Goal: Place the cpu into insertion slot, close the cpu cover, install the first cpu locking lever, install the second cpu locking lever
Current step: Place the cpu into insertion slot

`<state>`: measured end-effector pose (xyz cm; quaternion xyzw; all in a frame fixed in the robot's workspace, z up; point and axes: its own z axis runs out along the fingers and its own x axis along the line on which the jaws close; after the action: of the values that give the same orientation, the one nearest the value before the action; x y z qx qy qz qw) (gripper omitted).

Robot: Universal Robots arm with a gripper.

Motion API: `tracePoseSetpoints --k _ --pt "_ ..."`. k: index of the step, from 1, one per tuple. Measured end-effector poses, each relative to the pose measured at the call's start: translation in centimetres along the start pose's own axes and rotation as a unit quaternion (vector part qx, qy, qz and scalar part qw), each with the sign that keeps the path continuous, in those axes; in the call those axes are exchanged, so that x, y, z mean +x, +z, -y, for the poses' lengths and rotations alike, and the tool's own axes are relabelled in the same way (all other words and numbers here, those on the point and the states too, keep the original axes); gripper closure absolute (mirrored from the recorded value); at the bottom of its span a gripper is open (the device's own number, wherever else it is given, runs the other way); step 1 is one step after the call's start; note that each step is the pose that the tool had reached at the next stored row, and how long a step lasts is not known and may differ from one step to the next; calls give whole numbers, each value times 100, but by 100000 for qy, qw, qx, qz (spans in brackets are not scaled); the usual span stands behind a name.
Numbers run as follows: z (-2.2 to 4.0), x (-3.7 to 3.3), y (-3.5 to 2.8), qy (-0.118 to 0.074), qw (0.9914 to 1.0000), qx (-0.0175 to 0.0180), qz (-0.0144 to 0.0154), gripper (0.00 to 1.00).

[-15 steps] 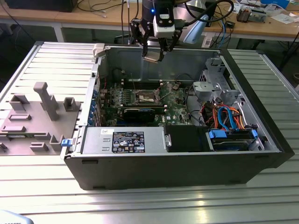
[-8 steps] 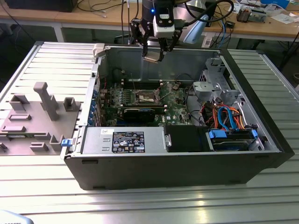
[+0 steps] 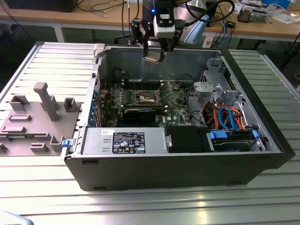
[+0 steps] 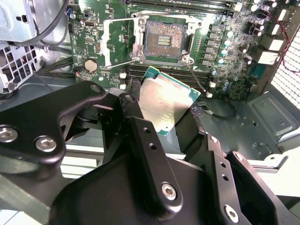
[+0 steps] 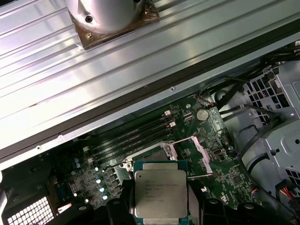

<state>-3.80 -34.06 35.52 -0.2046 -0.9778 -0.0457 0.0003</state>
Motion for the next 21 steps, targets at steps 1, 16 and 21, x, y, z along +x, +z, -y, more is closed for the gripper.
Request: tracePoseSetpoints --k 1,16,21 --pt "0 0 0 30 100000 -1 3 45" --pt "0 0 0 426 99999 -7 35 45" --pt "0 0 0 581 99998 -13 51 45"
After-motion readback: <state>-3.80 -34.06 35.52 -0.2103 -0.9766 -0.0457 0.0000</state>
